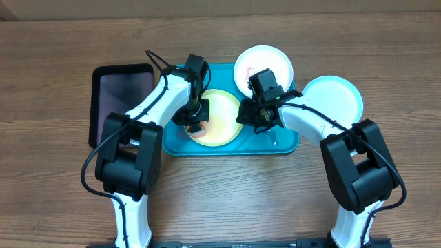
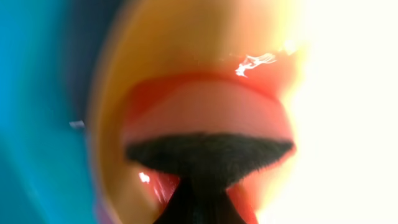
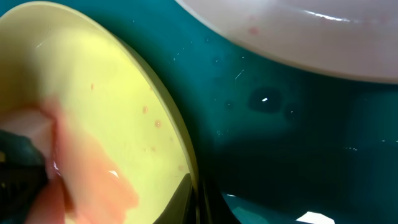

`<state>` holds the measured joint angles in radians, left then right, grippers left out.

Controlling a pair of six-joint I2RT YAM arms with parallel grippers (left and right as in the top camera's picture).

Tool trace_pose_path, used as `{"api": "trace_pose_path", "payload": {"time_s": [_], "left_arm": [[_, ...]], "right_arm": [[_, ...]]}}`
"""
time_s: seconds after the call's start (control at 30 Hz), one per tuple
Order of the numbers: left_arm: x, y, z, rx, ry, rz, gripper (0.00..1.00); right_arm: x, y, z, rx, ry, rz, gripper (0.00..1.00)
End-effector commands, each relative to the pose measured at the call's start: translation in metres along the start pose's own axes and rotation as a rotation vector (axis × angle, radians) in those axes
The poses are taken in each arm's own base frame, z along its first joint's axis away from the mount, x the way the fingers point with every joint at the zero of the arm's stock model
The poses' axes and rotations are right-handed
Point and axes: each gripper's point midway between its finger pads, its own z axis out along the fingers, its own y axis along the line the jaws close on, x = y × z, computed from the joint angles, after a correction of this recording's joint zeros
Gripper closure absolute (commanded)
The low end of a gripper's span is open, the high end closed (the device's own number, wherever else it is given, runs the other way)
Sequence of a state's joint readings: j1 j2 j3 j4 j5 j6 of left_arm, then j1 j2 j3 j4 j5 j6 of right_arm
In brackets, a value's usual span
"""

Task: Clean dirty plates on tray and stack at the side
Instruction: 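Scrub the yellow plate with the sponge while right gripper holds it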

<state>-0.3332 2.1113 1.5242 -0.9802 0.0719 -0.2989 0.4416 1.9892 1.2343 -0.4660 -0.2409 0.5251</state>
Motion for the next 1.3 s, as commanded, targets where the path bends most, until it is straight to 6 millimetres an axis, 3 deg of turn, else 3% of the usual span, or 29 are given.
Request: {"api": "trace_pose_path", "payload": {"time_s": [0.0,0.17,0.37,0.47,0.6,0.73,0.83,0.93,1.07,1.17,1.27], "left_arm": [[0.033,-0.054,0.011,0.300,0.147,0.167,0.96],[0.030,-0.077,0.003,0.443,0.121,0.241,0.96],[-0.007,-0.072,0.009,0.369,-0.021,0.177,0.96],[-0.029,-0.052,0.014,0.237,-0.105,0.087,0.96],[-0.045,-0.008,0.017,-0.016,-0.186,-0.066,0.96],[-0.030,0.031,0.014,-0.224,-0.160,-0.137,0.96],[-0.005,0.036,0.015,-0.248,-0.055,-0.121,0.96],[0.029,0.020,0.017,-0.142,0.114,-0.017,0.96],[0.060,-0.026,0.011,0.168,0.255,0.217,0.96],[0.057,-0.050,0.007,0.315,0.224,0.306,0.96],[0.030,-0.058,0.010,0.331,0.114,0.299,0.96]], "right_arm": [[-0.004,0.004,0.001,-0.016,0.002,0.000,0.96],[-0.003,0.004,0.001,-0.016,0.002,0.000,0.96],[-0.003,0.003,0.001,-0.015,0.003,0.001,0.96],[-0.003,0.003,0.001,-0.015,0.003,0.000,0.96],[-0.003,0.003,0.001,-0.014,0.004,0.000,0.96],[-0.002,0.002,0.001,-0.011,0.009,0.002,0.96],[-0.002,0.002,0.001,-0.012,0.007,0.002,0.96],[-0.002,0.002,0.001,-0.012,0.008,0.002,0.96],[-0.002,0.003,0.001,-0.012,0.008,0.002,0.96],[-0.002,0.003,0.001,-0.013,0.008,0.002,0.96],[-0.002,0.003,0.001,-0.012,0.009,0.002,0.96]]}}
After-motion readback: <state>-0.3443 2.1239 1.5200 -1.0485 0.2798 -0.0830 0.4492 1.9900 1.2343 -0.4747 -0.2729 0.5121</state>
